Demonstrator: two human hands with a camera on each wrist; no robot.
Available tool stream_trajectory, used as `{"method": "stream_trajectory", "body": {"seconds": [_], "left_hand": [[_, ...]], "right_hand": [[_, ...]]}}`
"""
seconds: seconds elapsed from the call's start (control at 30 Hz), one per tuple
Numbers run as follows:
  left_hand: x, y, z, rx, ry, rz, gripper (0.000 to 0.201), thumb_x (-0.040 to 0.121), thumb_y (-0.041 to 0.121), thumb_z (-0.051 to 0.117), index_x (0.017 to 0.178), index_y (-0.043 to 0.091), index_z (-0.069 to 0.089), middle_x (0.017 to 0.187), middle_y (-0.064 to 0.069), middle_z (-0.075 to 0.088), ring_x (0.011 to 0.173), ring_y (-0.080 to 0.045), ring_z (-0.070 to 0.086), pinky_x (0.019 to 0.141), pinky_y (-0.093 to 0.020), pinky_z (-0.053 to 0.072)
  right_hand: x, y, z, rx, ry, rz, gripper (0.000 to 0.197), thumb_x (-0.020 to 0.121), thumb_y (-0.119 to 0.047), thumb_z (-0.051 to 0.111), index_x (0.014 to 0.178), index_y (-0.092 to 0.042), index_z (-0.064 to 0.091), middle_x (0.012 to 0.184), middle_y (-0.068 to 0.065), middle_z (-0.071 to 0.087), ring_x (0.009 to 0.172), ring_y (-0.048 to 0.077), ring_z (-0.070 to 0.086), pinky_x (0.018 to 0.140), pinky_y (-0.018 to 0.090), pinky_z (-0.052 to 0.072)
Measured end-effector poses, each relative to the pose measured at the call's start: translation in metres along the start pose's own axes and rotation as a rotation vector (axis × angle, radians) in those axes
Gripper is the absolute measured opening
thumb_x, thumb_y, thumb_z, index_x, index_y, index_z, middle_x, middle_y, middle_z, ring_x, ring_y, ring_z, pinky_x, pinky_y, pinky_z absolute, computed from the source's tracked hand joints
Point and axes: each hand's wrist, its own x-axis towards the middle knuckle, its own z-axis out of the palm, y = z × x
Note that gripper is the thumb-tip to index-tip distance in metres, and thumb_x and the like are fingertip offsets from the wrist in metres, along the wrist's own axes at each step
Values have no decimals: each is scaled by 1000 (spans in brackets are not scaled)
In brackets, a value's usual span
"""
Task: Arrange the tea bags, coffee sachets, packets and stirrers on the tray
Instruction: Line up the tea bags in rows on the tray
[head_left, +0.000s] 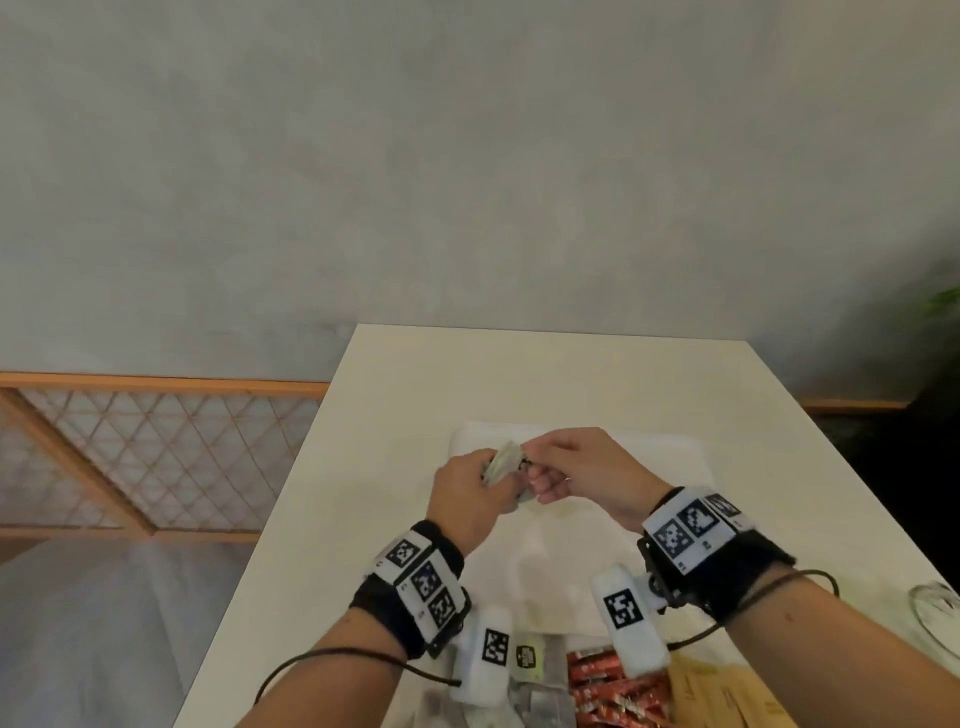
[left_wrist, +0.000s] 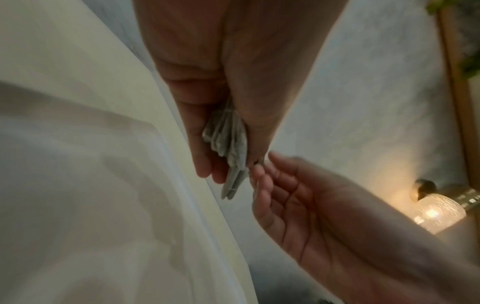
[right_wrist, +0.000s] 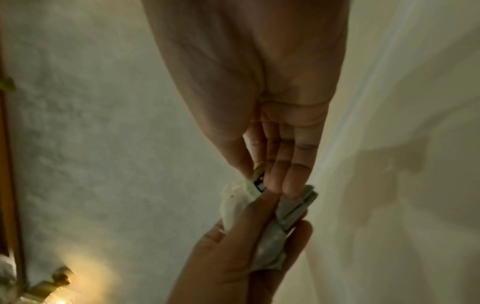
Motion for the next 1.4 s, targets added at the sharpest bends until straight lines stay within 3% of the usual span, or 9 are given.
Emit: {"method": "stream_trajectory", "body": {"seconds": [0.13,0.27,0.4,0.53,0.83,0.93,1.07,1.2,1.4], "left_hand": [[23,-21,-8,-9,-47,-106,29,85,29,70,61,23,55,56,9,52,53,-8,47,49,-17,34],[42,-42,-19,-160,41,-253,27,87,34,67,73,11,68,74,-8,69,65,-21,67,66,-36,59],[58,-55,-28,-368,111,-405,22,93,19,64,87,-2,66,85,-19,69,58,-22,68,61,-38,61],[70,-60,-31,-418,120,-470,20,94,20,62,89,0,65,85,-19,70,56,-24,68,57,-36,60],[77,-69,-32,-500,64,-468,10,89,16,69,86,7,68,78,-10,67,59,-18,67,59,-32,59],[77,-64,-30,-535,42,-458,7,89,16,71,85,11,69,78,-6,68,60,-16,68,59,-31,60],[74,-51,-31,-701,-31,-535,20,93,24,64,97,6,68,84,-7,70,66,-16,70,61,-29,59],[67,-35,-29,-981,-123,-626,27,97,12,49,113,-5,60,96,-20,67,79,-29,70,69,-40,62],[47,-19,-12,-857,-152,-499,33,95,0,51,127,-6,52,117,-25,64,92,-30,69,76,-40,61]], "right_hand": [[33,17,2,-151,61,-66,11,92,-8,63,96,-3,73,72,5,65,60,16,57,57,25,52],[69,36,5,-305,86,-31,8,89,-15,68,84,-15,74,71,-3,64,62,14,56,55,23,48],[112,48,12,-382,97,-19,14,88,-15,69,76,-21,72,67,-2,66,60,16,57,58,27,49],[145,46,21,-491,163,-147,8,87,-20,72,90,-16,77,70,-10,65,60,1,55,66,21,45],[182,39,28,-481,164,-183,11,86,-23,73,92,-17,78,75,-8,67,61,3,56,67,23,49],[183,37,26,-459,160,-171,14,86,-22,73,97,-16,76,75,-1,66,56,10,56,58,22,46],[165,37,19,-346,177,-137,15,87,-22,71,101,-18,72,80,-1,65,58,14,59,60,27,50],[124,31,16,-178,92,-75,22,94,-26,61,100,-8,72,83,3,67,59,14,58,59,26,49],[74,28,13,-96,101,-92,19,90,-27,68,94,-10,73,79,2,67,61,13,58,58,26,49]]}}
